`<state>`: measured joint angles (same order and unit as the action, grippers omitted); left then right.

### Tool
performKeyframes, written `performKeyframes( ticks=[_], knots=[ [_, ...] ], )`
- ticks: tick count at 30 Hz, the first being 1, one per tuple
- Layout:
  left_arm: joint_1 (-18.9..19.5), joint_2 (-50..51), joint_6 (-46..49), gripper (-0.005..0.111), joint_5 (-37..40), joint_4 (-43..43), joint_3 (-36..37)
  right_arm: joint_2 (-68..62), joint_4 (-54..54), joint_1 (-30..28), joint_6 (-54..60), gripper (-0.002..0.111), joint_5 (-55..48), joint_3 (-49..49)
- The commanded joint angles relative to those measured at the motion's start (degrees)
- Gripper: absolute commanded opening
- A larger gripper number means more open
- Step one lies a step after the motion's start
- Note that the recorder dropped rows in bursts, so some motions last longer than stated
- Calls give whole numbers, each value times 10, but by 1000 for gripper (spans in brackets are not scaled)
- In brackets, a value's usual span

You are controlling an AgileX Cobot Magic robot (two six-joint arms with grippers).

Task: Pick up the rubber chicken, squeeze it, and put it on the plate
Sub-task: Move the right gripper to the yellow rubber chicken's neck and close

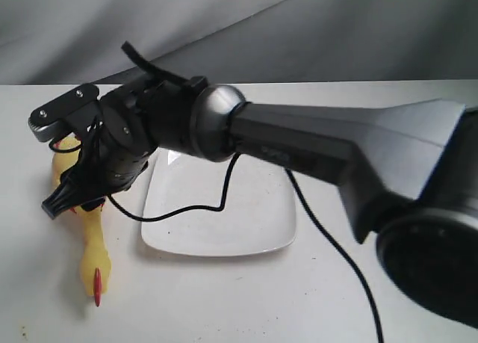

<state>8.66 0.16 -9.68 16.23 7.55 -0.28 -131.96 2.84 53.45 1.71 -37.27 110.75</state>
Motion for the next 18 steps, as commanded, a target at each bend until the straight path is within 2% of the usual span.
performKeyframes(
  ticks=[1,7,9,15,17,18],
  knots=[
    [1,-2,-4,0,-1,-7,3,-50,39,12,28,53,4,35],
    [1,-2,-4,0,-1,-7,3,-80,36,18,29,51,9,40],
    [1,-2,-4,0,-1,-7,3,-84,36,18,29,47,12,40],
    [1,-2,-4,0,-1,-7,3,-89,27,18,29,10,22,40],
    [1,-2,-4,0,-1,-7,3,-88,15,18,29,0,22,40],
    [1,-2,-4,0,-1,-7,3,-84,-1,18,28,0,22,40]
  ],
)
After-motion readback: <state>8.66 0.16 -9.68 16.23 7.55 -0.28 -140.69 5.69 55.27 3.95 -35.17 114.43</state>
